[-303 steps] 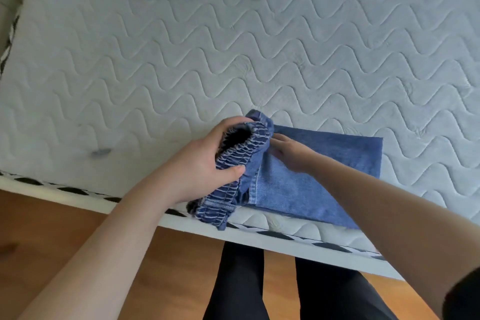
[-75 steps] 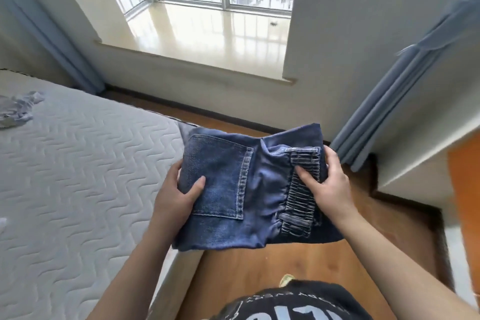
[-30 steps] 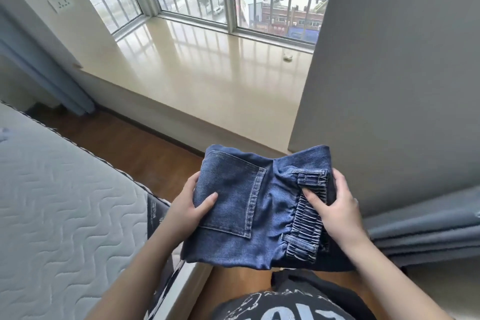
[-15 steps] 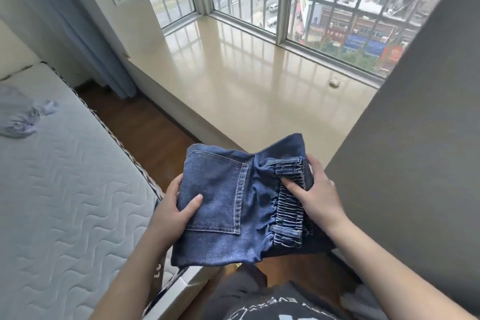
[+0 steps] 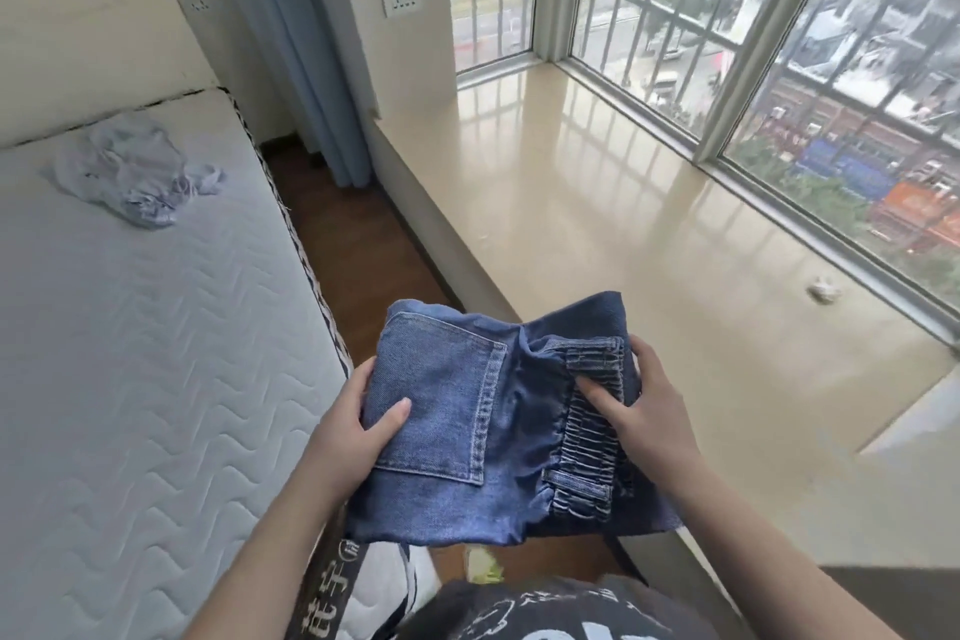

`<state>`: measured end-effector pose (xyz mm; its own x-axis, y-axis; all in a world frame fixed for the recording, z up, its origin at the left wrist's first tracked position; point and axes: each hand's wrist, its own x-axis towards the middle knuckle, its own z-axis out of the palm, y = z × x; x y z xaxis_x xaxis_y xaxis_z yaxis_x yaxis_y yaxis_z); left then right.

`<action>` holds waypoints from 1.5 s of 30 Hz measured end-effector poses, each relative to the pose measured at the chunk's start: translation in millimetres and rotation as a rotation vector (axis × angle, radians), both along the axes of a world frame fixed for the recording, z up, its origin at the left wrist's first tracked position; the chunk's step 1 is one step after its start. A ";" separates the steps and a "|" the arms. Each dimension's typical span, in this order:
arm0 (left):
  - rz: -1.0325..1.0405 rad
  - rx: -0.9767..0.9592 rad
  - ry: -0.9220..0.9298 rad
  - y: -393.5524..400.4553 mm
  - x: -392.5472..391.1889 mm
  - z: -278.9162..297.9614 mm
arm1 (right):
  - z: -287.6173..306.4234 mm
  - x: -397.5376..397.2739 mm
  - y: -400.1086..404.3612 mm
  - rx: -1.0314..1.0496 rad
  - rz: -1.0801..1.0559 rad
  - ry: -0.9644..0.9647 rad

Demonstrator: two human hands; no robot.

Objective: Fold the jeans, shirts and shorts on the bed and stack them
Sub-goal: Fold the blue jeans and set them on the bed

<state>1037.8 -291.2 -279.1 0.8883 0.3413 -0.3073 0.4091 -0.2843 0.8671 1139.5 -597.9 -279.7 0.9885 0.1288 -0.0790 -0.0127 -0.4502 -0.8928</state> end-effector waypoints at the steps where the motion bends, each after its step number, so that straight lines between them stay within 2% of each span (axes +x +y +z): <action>1: 0.010 -0.001 -0.001 8.7 7.9 0.6 | -0.3 10.2 9.0 0.007 0.006 0.004; 9: 0.159 0.019 0.015 54.4 59.4 -2.6 | -3.2 90.5 65.9 0.054 0.092 0.034; 24: 0.477 -0.015 0.084 99.6 165.8 -19.7 | -25.9 286.8 174.4 0.021 0.475 0.144; 34: 0.718 -0.024 0.133 180.6 144.3 -32.1 | -43.4 313.5 304.6 0.027 0.724 0.259; 45: 0.793 0.037 0.147 349.7 100.3 -59.8 | -76.3 297.9 504.0 -0.073 0.871 0.381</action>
